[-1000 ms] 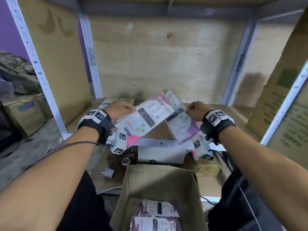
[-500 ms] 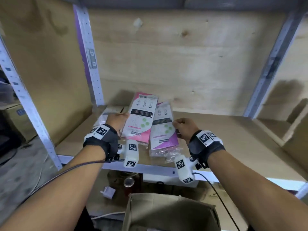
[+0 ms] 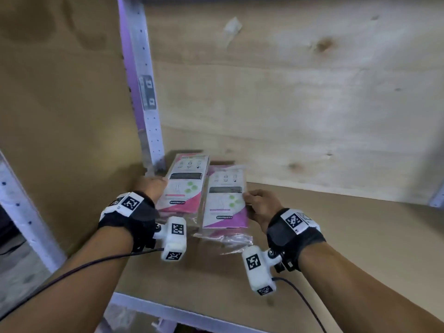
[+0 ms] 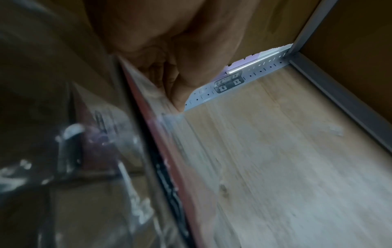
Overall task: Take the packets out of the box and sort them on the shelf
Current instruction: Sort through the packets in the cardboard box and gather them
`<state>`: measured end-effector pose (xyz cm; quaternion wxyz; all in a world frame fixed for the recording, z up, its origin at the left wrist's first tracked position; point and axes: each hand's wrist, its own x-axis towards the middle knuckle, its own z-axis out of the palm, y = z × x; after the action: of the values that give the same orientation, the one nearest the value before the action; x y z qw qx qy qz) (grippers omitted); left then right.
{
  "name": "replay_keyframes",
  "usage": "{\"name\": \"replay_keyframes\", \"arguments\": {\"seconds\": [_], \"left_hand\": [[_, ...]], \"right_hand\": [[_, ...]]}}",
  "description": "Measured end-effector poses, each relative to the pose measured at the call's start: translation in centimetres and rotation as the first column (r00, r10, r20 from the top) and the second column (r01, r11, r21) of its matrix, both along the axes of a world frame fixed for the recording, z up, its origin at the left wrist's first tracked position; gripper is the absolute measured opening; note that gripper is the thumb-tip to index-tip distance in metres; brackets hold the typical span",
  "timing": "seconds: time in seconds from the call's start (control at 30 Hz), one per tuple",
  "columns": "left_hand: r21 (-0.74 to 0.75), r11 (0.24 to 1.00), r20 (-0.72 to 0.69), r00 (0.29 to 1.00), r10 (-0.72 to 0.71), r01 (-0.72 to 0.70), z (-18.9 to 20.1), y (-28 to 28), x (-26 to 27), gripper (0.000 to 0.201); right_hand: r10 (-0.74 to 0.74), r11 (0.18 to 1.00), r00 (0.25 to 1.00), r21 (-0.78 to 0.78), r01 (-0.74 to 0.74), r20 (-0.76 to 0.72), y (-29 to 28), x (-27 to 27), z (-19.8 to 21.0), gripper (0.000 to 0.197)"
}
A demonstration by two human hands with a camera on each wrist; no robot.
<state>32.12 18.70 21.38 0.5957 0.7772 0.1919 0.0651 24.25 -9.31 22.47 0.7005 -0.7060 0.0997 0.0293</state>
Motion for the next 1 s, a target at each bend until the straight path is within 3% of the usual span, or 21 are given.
{"name": "replay_keyframes", "arguments": {"seconds": [0.1,0.2,0.3,0.37,0.47,0.6,0.73,1.0], "left_hand": [[0.048,0.999,-0.035,0.999,-0.002,0.004,-1.0,1.7,2.2,0.044],[0.097,0.995,-0.062,0.998,0.015,-0.009,-1.6,2.9,3.4,0.016],[0.124,0.992,-0.059,0.998,0.026,-0.019,-1.1,2.9,3.5,0.007],[0.16,0.987,-0.042,0.999,0.019,-0.012,-0.8,2.5,3.5,0.017],[0.224,0.974,-0.011,1.0,-0.023,0.025,0.1,1.3,2.4,0.027],[0.29,0.951,-0.085,0.993,-0.084,0.105,1.0,0.7,0.0,0.039],[0.396,0.907,-0.115,0.988,-0.105,0.143,1.8,1.3,-2.6,0.044],[0.435,0.885,0.094,0.968,-0.232,0.17,5.1,-1.4,-9.7,0.027]], "right_hand": [[-0.006,1.0,0.999,0.022,0.006,-0.038,1.1,2.1,-0.7,0.02],[-0.009,1.0,0.998,0.023,0.01,-0.067,1.8,3.7,-1.4,0.019],[-0.018,1.0,0.997,0.021,0.02,-0.079,2.3,5.1,-1.8,0.018],[-0.024,1.0,0.996,-0.013,0.023,-0.082,2.6,5.8,-2.1,0.01],[0.0,1.0,0.996,0.027,0.002,-0.088,3.0,6.0,-2.4,0.024],[0.105,0.994,0.989,0.035,-0.102,-0.105,3.0,4.8,-1.8,0.026],[0.103,0.956,0.993,-0.269,-0.115,-0.059,1.9,2.9,-0.9,0.019],[0.192,0.947,0.98,-0.252,-0.197,-0.044,-0.4,-5.2,2.3,0.005]]}}
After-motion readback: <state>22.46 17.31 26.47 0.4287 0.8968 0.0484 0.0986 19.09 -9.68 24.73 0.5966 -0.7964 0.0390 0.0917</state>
